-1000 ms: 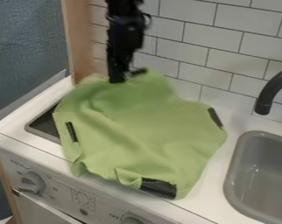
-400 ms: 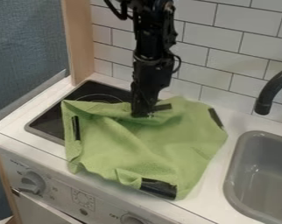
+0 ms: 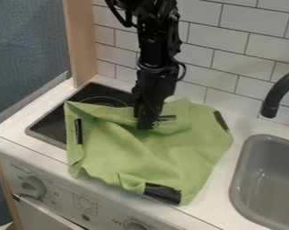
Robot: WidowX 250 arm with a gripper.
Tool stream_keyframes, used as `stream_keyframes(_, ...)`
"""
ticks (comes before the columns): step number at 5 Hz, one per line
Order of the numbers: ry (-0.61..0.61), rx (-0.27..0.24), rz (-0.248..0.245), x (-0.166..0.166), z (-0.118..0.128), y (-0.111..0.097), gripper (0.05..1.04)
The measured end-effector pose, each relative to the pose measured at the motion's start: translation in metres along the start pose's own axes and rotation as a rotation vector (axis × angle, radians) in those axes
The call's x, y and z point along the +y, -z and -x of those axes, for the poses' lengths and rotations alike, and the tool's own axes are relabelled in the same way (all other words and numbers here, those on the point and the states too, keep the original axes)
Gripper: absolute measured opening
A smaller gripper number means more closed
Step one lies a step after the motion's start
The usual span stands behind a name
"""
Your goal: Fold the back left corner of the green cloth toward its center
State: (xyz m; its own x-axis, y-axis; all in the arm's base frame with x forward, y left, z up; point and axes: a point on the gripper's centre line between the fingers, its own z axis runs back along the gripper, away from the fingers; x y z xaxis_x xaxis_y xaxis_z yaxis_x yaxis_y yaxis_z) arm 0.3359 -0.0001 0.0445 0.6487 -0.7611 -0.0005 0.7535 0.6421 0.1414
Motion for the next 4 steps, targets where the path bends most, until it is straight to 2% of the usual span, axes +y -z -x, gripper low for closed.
stream_keyframes(1,-0.006,0.013,0.016,-0.002,0.003,0.000,0.805)
stream_keyframes(2,-0.016,0.001,0.029,-0.003,0.005,-0.013,1.019)
stream_keyframes(3,-0.051,-0.005,0.042,0.003,0.010,-0.033,1.009)
stream_keyframes(4,-0.102,-0.052,0.042,0.015,0.014,-0.067,1.000)
